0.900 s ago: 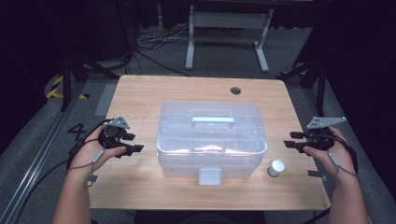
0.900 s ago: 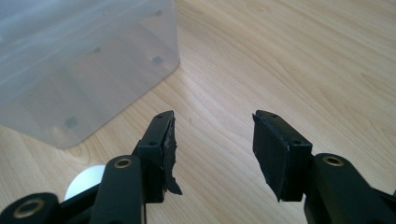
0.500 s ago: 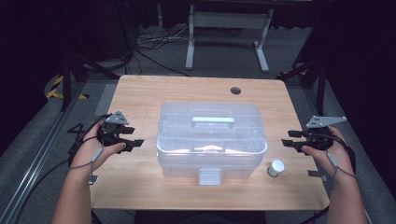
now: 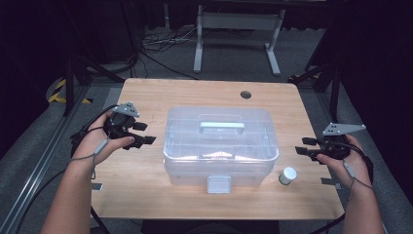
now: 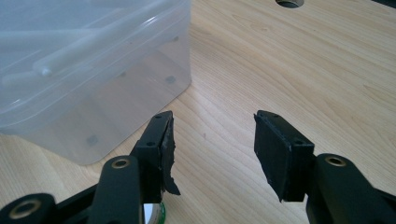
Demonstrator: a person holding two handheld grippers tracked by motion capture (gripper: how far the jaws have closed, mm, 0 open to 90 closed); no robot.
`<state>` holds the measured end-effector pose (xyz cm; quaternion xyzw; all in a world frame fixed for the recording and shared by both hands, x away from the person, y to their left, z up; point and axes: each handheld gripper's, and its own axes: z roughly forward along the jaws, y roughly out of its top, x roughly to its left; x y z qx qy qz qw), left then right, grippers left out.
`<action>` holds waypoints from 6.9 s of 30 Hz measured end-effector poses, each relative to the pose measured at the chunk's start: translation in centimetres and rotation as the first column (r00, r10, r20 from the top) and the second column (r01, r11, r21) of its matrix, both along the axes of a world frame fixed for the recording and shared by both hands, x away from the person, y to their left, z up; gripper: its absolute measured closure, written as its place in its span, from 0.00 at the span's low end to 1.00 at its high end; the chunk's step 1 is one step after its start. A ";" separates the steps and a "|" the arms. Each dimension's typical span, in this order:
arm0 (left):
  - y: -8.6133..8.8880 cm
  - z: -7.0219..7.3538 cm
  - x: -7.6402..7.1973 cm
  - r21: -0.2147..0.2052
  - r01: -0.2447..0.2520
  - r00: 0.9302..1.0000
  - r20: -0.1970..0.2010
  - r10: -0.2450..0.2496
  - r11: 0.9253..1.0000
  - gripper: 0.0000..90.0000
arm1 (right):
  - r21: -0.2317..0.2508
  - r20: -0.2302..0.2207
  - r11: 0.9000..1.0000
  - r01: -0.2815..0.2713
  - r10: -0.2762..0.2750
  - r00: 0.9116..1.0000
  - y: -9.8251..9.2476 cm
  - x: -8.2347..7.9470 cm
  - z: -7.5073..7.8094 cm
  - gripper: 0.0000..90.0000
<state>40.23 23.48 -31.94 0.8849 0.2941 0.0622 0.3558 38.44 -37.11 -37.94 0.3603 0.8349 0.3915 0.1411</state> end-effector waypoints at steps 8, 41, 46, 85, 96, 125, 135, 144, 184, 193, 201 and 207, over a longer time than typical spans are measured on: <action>-1.2 1.9 0.2 0.009 0.011 0.999 0.036 -0.012 1.000 0.42 | -0.001 -0.001 1.000 -0.007 0.007 1.000 0.1 0.1 -0.1 0.54; -10.3 6.6 -0.1 0.007 0.227 0.968 0.109 -0.227 0.974 0.40 | 0.017 -0.007 1.000 0.002 -0.002 1.000 -0.3 -0.5 -0.2 0.53; -11.6 6.5 -0.1 0.001 0.262 0.959 0.110 -0.260 0.965 0.39 | 0.022 -0.001 1.000 0.004 -0.004 1.000 -0.4 -0.9 -0.1 0.52; -17.3 3.2 1.9 0.084 0.328 0.938 0.090 -0.335 0.941 0.67 | 0.022 0.010 1.000 -0.016 0.016 1.000 0.1 -1.4 0.1 0.51; -17.3 3.5 1.7 0.127 0.340 0.928 0.116 -0.355 0.932 0.82 | 0.023 0.008 1.000 -0.019 0.019 1.000 0.3 -1.5 0.1 0.51; -18.4 5.9 1.7 0.229 0.353 0.910 0.141 -0.389 0.907 0.81 | 0.027 0.015 0.999 -0.023 0.023 1.000 0.2 -1.6 0.3 0.51; -18.4 6.8 2.6 0.230 0.341 0.914 0.145 -0.378 0.912 0.80 | 0.034 0.022 0.999 -0.024 0.023 0.999 0.2 -1.7 0.5 0.51; -18.6 7.6 3.4 0.245 0.312 0.921 0.158 -0.356 0.918 0.79 | 0.035 0.037 0.999 -0.030 0.029 0.999 0.4 -1.9 0.8 0.52; -18.7 9.3 7.1 0.241 0.260 0.944 0.138 -0.298 0.935 0.75 | 0.214 0.061 0.921 -0.325 0.319 0.946 4.2 -3.7 2.6 1.00; -18.7 9.3 7.1 0.240 0.264 0.944 0.136 -0.302 0.934 0.75 | 0.229 0.077 0.912 -0.339 0.330 0.941 5.6 -3.3 2.0 1.00; -18.7 9.3 7.0 0.237 0.265 0.945 0.130 -0.301 0.935 0.75 | 0.254 0.104 0.911 -0.325 0.308 0.946 6.1 -3.2 1.9 1.00; -18.6 9.2 7.0 0.232 0.266 0.944 0.131 -0.301 0.936 0.75 | 0.265 0.114 0.912 -0.314 0.293 0.949 5.9 -3.1 1.9 1.00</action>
